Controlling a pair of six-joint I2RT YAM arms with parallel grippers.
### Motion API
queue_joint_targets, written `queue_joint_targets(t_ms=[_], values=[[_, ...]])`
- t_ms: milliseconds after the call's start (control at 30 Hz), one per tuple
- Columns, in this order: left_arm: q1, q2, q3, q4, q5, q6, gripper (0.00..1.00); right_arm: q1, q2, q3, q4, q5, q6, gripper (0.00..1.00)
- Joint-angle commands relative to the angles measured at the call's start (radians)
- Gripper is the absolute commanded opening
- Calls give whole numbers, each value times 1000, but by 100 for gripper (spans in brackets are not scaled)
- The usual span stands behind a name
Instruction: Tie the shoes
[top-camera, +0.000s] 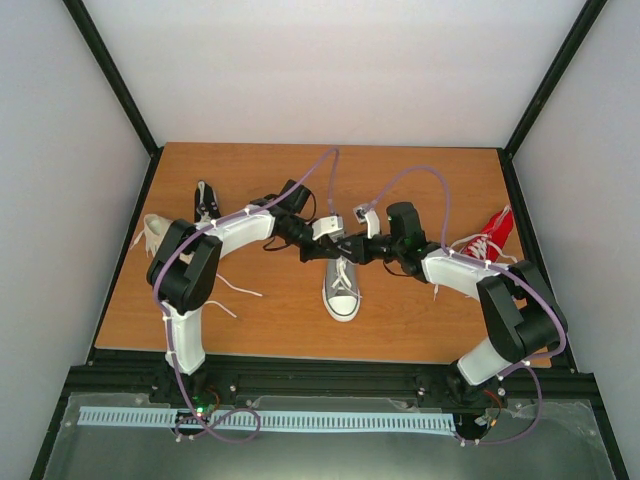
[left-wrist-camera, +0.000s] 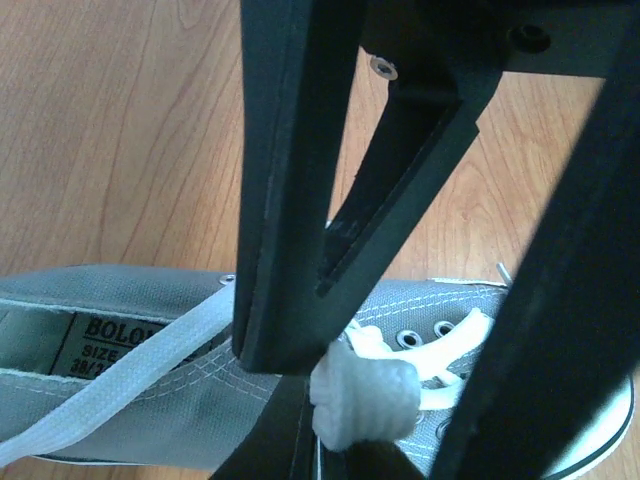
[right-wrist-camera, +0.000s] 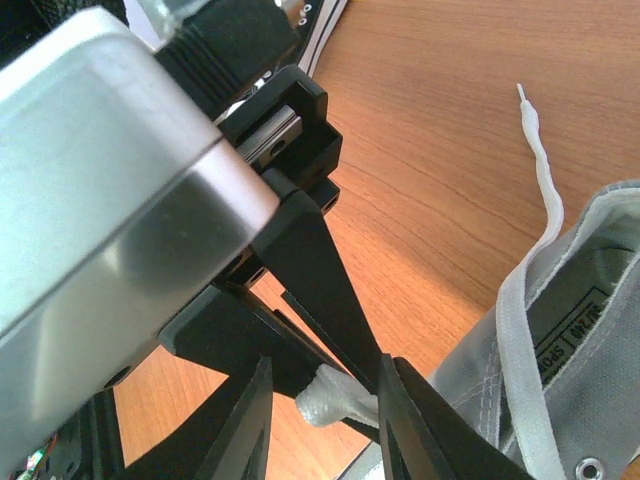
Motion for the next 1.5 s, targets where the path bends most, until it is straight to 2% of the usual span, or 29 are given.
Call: queue_joint_targets(t_ms=[0,100,167,200,233,267,300,367,467,533,667,800,900,1000,1067,1100,1267,1300,1333,1367,1467], values=[[-7,7,41,-15,24,0,1,7,5,9,4,2,-14,26],[-7,8,44,-19,22,-1,1,7,1,19,-14,12,-17,5],[-7,9,54,-45,10,7,2,6,-7,24,-25,29,-22,3],[-6,11,68,-82,-5,29,9,7,-13,25,-33,40,-28,3],[-4,14,104,-146,-19,71,33,7,-19,28,-43,59,-32,3],[1,19,136,-223,-37,139,50,6,-26,30,-52,67,-38,3],[10,21,165,-286,-55,197,58,7,-30,34,-62,72,-43,3],[42,19,206,-359,-104,290,68,6,-31,40,-74,72,-49,3],[100,28,253,-365,-189,366,75,7,-28,45,-78,74,-53,3],[114,54,270,-314,-286,412,94,7,-27,43,-75,71,-50,3],[114,179,344,-229,-499,497,96,6,-21,48,-80,67,-51,3],[114,307,475,-234,-605,540,96,7,-21,46,-80,66,-48,3],[114,367,550,-252,-624,578,95,6,-22,44,-83,66,-47,3],[113,422,623,-339,-629,617,94,7,-28,40,-87,73,-48,3],[110,452,660,-414,-633,655,88,7,-33,40,-93,79,-53,3],[108,459,663,-447,-642,684,82,7,-34,40,-96,82,-54,3],[85,437,560,-527,-689,781,38,7,-34,41,-101,85,-58,3],[82,425,538,-526,-691,785,25,7,-34,42,-99,85,-57,3],[79,412,515,-516,-687,782,7,7,-32,41,-96,87,-56,3],[80,393,496,-499,-677,764,2,7,-31,42,-94,90,-54,3],[92,320,483,-467,-590,652,1,7,-28,44,-93,93,-50,3]])
